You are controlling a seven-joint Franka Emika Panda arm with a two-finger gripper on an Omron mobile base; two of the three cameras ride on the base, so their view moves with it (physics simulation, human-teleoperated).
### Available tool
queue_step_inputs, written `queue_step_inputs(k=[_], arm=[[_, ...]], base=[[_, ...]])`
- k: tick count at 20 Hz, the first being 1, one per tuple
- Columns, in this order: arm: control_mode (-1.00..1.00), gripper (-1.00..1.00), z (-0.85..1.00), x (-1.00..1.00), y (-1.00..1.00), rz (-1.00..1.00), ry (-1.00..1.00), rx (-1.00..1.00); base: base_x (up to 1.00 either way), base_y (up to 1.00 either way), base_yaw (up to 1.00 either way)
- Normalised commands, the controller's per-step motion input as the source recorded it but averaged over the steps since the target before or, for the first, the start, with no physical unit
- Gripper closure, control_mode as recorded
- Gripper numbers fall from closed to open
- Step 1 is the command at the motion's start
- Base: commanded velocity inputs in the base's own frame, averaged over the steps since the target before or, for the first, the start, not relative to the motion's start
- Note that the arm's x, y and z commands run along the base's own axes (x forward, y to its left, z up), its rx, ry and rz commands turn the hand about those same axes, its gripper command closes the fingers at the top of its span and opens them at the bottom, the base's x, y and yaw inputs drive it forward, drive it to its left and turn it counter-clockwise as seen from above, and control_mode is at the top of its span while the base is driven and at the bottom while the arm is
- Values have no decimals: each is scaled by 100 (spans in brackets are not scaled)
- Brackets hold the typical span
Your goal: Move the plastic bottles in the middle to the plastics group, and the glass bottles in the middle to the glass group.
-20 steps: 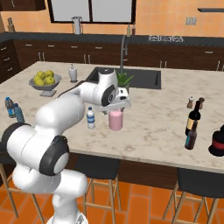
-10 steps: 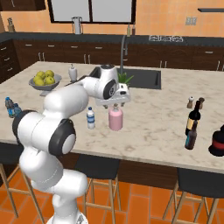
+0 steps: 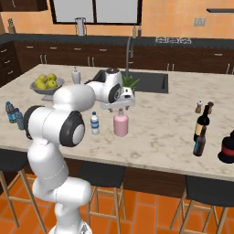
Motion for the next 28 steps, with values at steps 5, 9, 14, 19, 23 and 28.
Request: queue_step_inputs(k=[5, 9, 14, 19, 23, 28], arm=[[-100, -100, -17, 22, 0, 0, 6, 6], [-100, -100, -1, 18, 0, 0, 8, 6], [-100, -100, -14, 30, 0, 0, 4, 0], [-100, -100, -22, 17, 0, 0, 0, 0], [-100, -100, -8, -5, 0, 0, 0, 0], [-100, -100, -27, 0, 0, 0, 1, 0]], base=[[0, 0, 0], [0, 0, 0], [0, 0, 0], [0, 0, 0], [0, 0, 0], [0, 0, 0]])
